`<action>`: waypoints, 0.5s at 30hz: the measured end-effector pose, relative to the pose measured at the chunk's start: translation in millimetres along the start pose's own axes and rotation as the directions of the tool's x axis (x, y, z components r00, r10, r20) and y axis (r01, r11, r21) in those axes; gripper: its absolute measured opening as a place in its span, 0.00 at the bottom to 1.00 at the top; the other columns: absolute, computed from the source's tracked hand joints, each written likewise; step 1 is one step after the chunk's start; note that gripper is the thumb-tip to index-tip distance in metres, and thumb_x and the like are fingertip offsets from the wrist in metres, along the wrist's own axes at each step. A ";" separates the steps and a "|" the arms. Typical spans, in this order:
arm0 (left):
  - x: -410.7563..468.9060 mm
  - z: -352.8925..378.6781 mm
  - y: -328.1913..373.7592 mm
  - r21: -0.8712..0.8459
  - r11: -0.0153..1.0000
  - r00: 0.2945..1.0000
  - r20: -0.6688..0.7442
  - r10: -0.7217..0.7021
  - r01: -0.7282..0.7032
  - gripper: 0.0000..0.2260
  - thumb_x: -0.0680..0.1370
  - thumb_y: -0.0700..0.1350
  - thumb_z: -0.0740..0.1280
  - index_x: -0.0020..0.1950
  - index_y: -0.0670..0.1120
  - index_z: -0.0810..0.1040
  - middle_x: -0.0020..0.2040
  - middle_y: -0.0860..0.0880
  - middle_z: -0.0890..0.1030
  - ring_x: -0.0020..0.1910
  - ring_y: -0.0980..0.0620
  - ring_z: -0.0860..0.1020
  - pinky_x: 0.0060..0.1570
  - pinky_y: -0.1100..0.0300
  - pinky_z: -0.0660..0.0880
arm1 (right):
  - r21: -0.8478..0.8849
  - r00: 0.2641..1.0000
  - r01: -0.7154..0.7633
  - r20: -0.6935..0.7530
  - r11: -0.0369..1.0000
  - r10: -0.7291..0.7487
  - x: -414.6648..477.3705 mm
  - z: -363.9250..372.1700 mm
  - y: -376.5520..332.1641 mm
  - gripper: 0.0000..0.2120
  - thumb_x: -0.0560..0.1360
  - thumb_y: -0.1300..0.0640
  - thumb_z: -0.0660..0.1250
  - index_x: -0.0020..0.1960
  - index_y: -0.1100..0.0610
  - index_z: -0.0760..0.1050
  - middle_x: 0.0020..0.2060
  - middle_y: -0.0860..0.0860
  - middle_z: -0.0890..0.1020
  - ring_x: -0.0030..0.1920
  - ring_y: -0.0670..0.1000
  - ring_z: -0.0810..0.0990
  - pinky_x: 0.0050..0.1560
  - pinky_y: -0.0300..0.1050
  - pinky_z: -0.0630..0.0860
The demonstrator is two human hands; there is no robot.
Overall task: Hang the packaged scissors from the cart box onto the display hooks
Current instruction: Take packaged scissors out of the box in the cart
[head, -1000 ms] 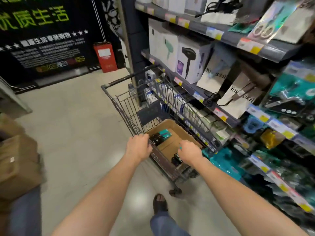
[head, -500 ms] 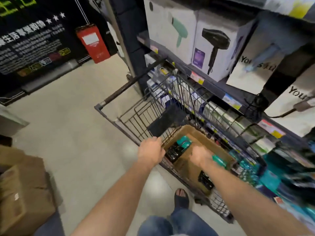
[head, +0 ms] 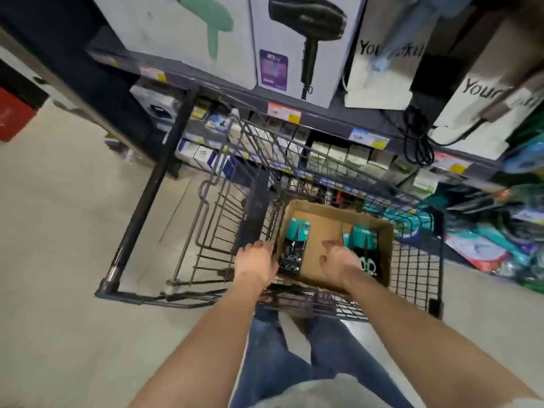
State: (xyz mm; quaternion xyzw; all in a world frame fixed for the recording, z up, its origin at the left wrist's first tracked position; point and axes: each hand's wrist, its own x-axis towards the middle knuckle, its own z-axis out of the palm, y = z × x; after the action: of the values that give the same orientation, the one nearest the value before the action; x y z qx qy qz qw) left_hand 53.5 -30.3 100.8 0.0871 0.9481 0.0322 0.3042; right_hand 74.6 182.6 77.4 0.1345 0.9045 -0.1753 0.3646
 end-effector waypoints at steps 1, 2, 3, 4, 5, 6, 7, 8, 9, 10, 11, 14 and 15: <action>8.7 -1.2 -3.3 0.008 1.000 1.000 0.010 0.015 -0.015 0.16 0.80 0.53 0.64 0.67 0.50 0.74 0.63 0.46 0.79 0.64 0.44 0.76 0.64 0.48 0.72 | 0.009 0.999 -0.033 0.001 0.999 0.033 0.3 5.9 -3.1 0.25 0.79 0.51 0.61 0.76 0.52 0.67 0.71 0.54 0.74 0.67 0.58 0.76 0.63 0.48 0.75; 16.2 -1.5 -5.5 0.010 1.000 0.999 0.020 0.027 -0.028 0.16 0.81 0.53 0.63 0.67 0.50 0.74 0.63 0.46 0.79 0.64 0.44 0.76 0.65 0.48 0.72 | 0.015 0.999 -0.051 -0.003 0.999 0.051 1.1 11.4 -4.6 0.24 0.79 0.51 0.61 0.75 0.52 0.67 0.69 0.54 0.75 0.65 0.58 0.77 0.61 0.48 0.75; 23.0 -0.1 -7.2 0.007 0.999 0.999 0.033 0.034 -0.034 0.16 0.81 0.53 0.63 0.67 0.50 0.74 0.63 0.46 0.78 0.65 0.44 0.75 0.65 0.48 0.71 | 0.019 0.998 -0.055 -0.009 0.998 0.055 2.2 16.0 -5.5 0.23 0.79 0.51 0.61 0.74 0.51 0.68 0.68 0.54 0.76 0.64 0.59 0.78 0.60 0.48 0.76; 28.6 1.6 -8.3 0.008 0.999 0.998 0.048 0.041 -0.041 0.17 0.81 0.54 0.63 0.68 0.50 0.74 0.64 0.46 0.78 0.65 0.44 0.75 0.65 0.48 0.71 | 0.017 0.998 -0.056 -0.009 0.998 0.056 5.3 21.4 -5.1 0.22 0.79 0.51 0.60 0.72 0.51 0.69 0.67 0.55 0.77 0.63 0.59 0.79 0.60 0.49 0.76; 33.5 4.0 -9.0 0.016 0.999 0.997 0.060 0.048 -0.049 0.17 0.81 0.54 0.62 0.68 0.49 0.73 0.64 0.46 0.78 0.66 0.44 0.75 0.66 0.47 0.71 | 0.011 0.998 -0.062 -0.001 0.998 0.062 9.2 26.6 -4.1 0.21 0.79 0.51 0.60 0.71 0.51 0.70 0.66 0.55 0.77 0.62 0.60 0.79 0.59 0.49 0.76; 38.0 6.1 -9.3 0.026 0.998 0.996 0.073 0.052 -0.054 0.18 0.81 0.54 0.62 0.69 0.49 0.73 0.65 0.46 0.78 0.66 0.44 0.75 0.66 0.47 0.71 | 0.010 0.998 -0.069 0.006 0.998 0.069 14.7 31.6 -2.5 0.20 0.79 0.50 0.60 0.70 0.51 0.71 0.66 0.55 0.78 0.61 0.60 0.79 0.59 0.49 0.76; 43.1 8.4 -9.3 0.036 0.998 0.995 0.087 0.056 -0.059 0.18 0.81 0.54 0.62 0.70 0.49 0.73 0.65 0.46 0.78 0.66 0.43 0.75 0.66 0.46 0.71 | 0.021 0.996 -0.085 0.011 0.996 0.084 21.4 35.5 -1.0 0.20 0.79 0.50 0.60 0.70 0.51 0.71 0.65 0.55 0.79 0.61 0.60 0.80 0.59 0.49 0.76; 48.0 10.9 -9.3 0.042 0.997 0.993 0.099 0.058 -0.063 0.19 0.81 0.55 0.62 0.70 0.50 0.73 0.65 0.46 0.79 0.66 0.43 0.76 0.66 0.46 0.72 | 0.028 0.995 -0.101 0.017 0.995 0.100 29.3 39.4 0.4 0.20 0.79 0.50 0.61 0.70 0.51 0.71 0.63 0.55 0.80 0.59 0.60 0.81 0.60 0.49 0.77; 52.5 14.4 -9.5 0.049 0.997 0.992 0.110 0.059 -0.065 0.19 0.81 0.55 0.63 0.70 0.50 0.72 0.65 0.46 0.79 0.66 0.43 0.76 0.66 0.46 0.72 | 0.036 0.993 -0.119 0.031 0.992 0.118 37.5 43.5 1.6 0.19 0.79 0.51 0.61 0.69 0.52 0.72 0.61 0.56 0.81 0.58 0.59 0.81 0.60 0.50 0.77; 56.3 18.2 -9.6 0.054 0.996 0.991 0.118 0.060 -0.067 0.19 0.81 0.55 0.63 0.71 0.50 0.72 0.65 0.46 0.79 0.66 0.44 0.76 0.66 0.46 0.71 | 0.041 0.991 -0.128 0.041 0.991 0.126 46.4 49.2 3.3 0.17 0.79 0.52 0.61 0.67 0.52 0.73 0.58 0.56 0.82 0.57 0.59 0.82 0.61 0.51 0.77; 59.2 22.6 -10.1 0.053 0.996 0.990 0.123 0.064 -0.071 0.20 0.81 0.54 0.63 0.71 0.50 0.72 0.65 0.46 0.78 0.66 0.44 0.76 0.66 0.46 0.71 | 0.034 0.989 -0.137 0.066 0.990 0.134 55.4 55.9 5.2 0.16 0.78 0.52 0.62 0.66 0.52 0.74 0.57 0.55 0.83 0.57 0.59 0.82 0.62 0.53 0.76; 66.6 37.0 -12.1 0.026 0.997 0.991 0.117 0.070 -0.074 0.18 0.82 0.54 0.62 0.70 0.50 0.72 0.63 0.46 0.79 0.64 0.44 0.77 0.65 0.47 0.71 | 0.019 0.990 -0.123 0.072 0.992 0.122 84.1 74.1 9.9 0.17 0.79 0.52 0.61 0.67 0.55 0.73 0.58 0.57 0.82 0.59 0.61 0.81 0.63 0.58 0.76; 69.5 42.1 -12.5 0.020 0.997 0.991 0.118 0.070 -0.073 0.18 0.82 0.54 0.62 0.70 0.50 0.72 0.63 0.46 0.80 0.63 0.44 0.77 0.64 0.47 0.72 | 0.042 0.992 -0.118 0.057 0.992 0.116 92.5 78.3 11.1 0.18 0.80 0.52 0.60 0.67 0.56 0.73 0.60 0.58 0.81 0.59 0.61 0.81 0.61 0.56 0.77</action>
State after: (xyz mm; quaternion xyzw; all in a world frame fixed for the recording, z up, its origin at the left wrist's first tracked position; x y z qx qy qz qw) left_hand 20.7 -29.5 25.4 0.1263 0.9252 0.0262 0.3569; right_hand 62.2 170.8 -43.1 0.1908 0.8807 -0.1776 0.3955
